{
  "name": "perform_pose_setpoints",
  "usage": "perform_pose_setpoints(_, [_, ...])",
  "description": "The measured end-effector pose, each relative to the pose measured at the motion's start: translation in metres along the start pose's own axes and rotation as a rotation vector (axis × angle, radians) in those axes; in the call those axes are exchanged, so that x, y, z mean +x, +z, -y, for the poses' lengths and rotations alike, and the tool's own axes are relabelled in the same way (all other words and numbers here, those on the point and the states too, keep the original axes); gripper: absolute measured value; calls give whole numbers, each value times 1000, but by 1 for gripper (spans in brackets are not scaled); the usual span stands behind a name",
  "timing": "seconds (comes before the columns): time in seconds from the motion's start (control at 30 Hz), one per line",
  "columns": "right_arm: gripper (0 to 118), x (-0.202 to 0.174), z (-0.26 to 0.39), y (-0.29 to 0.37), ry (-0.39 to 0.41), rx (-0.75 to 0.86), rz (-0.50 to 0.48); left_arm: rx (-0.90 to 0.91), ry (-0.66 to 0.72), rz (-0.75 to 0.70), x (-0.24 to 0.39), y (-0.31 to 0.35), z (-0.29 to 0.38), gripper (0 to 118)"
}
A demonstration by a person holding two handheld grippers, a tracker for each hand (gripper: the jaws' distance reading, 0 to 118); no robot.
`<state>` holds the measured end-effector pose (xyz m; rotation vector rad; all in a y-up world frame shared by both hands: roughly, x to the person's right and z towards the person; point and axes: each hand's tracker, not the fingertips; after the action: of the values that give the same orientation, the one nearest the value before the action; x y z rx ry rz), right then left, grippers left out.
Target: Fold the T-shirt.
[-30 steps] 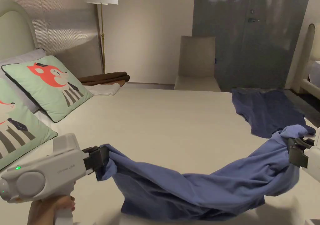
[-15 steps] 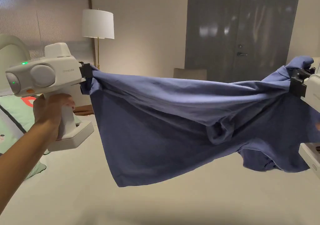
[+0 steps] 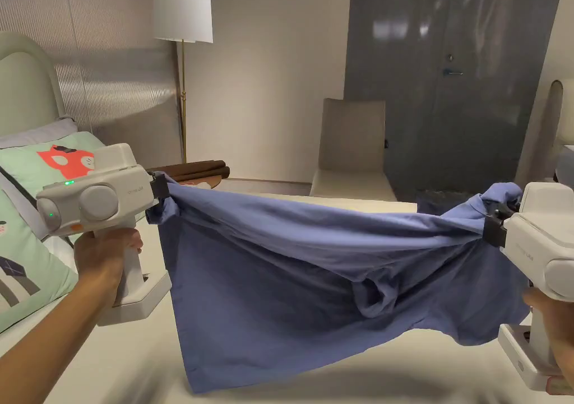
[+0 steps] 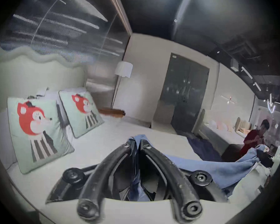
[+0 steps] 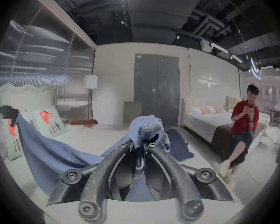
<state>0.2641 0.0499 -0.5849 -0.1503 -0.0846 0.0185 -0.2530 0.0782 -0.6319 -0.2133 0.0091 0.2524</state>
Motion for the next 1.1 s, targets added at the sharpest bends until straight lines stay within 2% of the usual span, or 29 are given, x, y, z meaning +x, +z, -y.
perform_pose_setpoints(0.17, [7,-8,71,-32,27,-153,-8,-103,7,-23,-25,-13,61,4])
perform_pose_setpoints(0.43, [7,-8,169,-16,-53,-353,-9,-256,38,-61,-70,7,155,4])
perform_pose_setpoints(0.63, [6,-3,213,42,-109,-448,-39,-357,53,-80,-97,51,219,4])
perform_pose_setpoints(0.7, [6,1,221,65,-158,-466,-55,-372,59,-80,-101,79,236,4])
perform_pose_setpoints(0.87, [6,7,227,124,-182,-475,-62,-395,11,-78,-104,146,258,4])
perform_pose_setpoints(0.97, [6,16,227,160,-238,-512,-78,-410,0,-88,-108,189,263,4])
perform_pose_setpoints(1.1, [6,24,234,212,-212,-550,-92,-505,23,-130,-120,236,276,4])
